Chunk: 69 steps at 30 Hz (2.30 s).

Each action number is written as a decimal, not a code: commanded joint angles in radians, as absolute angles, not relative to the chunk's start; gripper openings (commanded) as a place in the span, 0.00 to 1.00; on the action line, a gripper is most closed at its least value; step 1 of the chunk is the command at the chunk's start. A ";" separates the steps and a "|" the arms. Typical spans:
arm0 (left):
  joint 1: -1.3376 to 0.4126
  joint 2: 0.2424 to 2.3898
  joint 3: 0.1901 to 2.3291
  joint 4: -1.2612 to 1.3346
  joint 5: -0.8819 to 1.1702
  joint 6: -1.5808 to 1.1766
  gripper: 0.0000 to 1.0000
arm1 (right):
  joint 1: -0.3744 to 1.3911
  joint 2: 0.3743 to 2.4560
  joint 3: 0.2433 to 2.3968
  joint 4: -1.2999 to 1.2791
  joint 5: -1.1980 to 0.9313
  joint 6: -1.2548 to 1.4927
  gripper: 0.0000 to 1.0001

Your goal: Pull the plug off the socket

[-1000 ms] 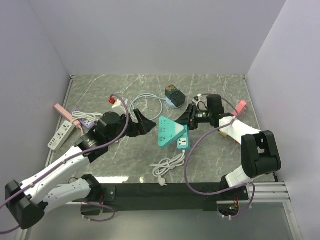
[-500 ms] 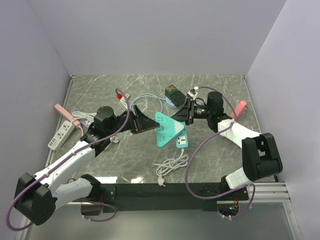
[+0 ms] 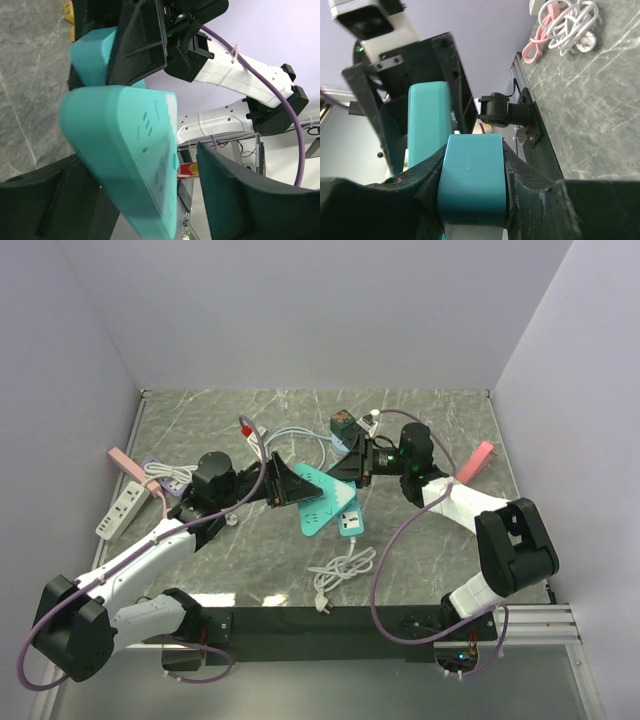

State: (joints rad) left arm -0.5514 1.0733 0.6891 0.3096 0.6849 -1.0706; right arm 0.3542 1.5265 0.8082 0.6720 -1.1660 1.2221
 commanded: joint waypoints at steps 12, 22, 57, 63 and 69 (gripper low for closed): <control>-0.588 1.060 0.693 0.428 0.695 -1.081 0.03 | 0.397 1.529 0.893 0.614 -1.088 1.253 0.50; -0.497 1.083 0.658 0.621 0.730 -1.195 0.01 | 0.405 1.483 0.838 0.538 -1.080 1.175 0.89; -0.405 1.186 0.614 0.487 0.543 -1.237 0.01 | 0.314 1.221 0.844 -0.085 -0.681 0.849 0.68; -0.455 1.292 0.620 0.710 0.571 -1.385 0.01 | 0.360 1.197 0.694 0.248 -0.712 1.129 0.90; -0.524 1.305 0.589 0.801 0.447 -1.469 0.01 | 0.400 1.177 0.594 0.471 -0.608 1.324 0.91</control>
